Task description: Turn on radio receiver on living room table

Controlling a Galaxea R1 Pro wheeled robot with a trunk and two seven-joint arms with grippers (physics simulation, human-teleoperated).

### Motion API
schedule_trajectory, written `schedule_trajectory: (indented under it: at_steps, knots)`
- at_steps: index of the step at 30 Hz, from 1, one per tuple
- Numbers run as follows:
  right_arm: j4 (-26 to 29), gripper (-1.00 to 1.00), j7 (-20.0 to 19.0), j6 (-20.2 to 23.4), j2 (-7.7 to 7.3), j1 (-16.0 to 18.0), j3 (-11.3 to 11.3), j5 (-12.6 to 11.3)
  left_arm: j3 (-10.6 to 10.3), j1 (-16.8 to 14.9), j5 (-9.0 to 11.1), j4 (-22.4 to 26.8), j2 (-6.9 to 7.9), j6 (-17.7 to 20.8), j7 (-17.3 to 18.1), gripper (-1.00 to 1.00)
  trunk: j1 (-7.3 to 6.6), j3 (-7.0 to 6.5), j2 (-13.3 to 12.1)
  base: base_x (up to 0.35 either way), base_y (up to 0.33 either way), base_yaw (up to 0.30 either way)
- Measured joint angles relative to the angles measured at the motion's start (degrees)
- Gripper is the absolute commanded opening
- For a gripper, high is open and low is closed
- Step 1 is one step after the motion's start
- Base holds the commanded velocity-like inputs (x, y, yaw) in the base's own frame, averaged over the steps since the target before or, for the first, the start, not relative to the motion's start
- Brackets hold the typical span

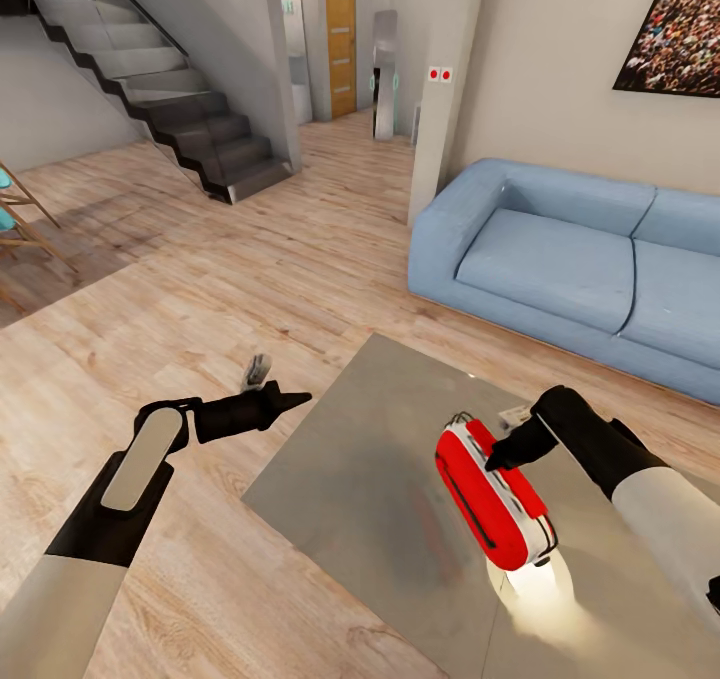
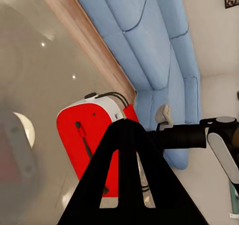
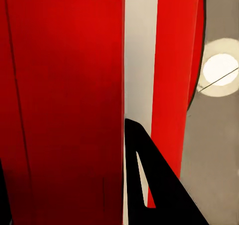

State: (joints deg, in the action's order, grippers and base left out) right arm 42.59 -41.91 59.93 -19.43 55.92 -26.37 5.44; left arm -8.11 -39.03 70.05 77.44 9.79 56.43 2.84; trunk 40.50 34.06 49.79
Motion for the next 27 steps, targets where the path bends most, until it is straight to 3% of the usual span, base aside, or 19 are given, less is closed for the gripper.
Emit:
schedule_trajectory:
  at_steps: [5, 12, 27]
  knots:
    - [0.35, -1.00, -1.35, 0.06, -0.18, -0.03, 0.00, -1.17, 0.01, 0.00, -0.08, -0.01, 0.05, 0.00, 0.06, -1.00, 0.00, 0.05, 0.00, 0.000, 0.000, -0.008]
    - [0.65, -1.00, -1.05, -2.88, -0.33, -0.05, 0.01, -1.10, -0.05, 0.00, -0.10, -0.01, 0.03, 0.00, 0.05, -1.00, 0.00, 0.62, 0.00, 0.000, 0.000, -0.027]
    - [3.96, -1.00, -0.73, -2.91, -0.39, -0.03, 0.07, -1.25, -0.06, 0.00, -0.09, -0.01, 0.06, 0.00, 0.07, -1.00, 0.00, 1.89, 0.00, 0.000, 0.000, 0.000]
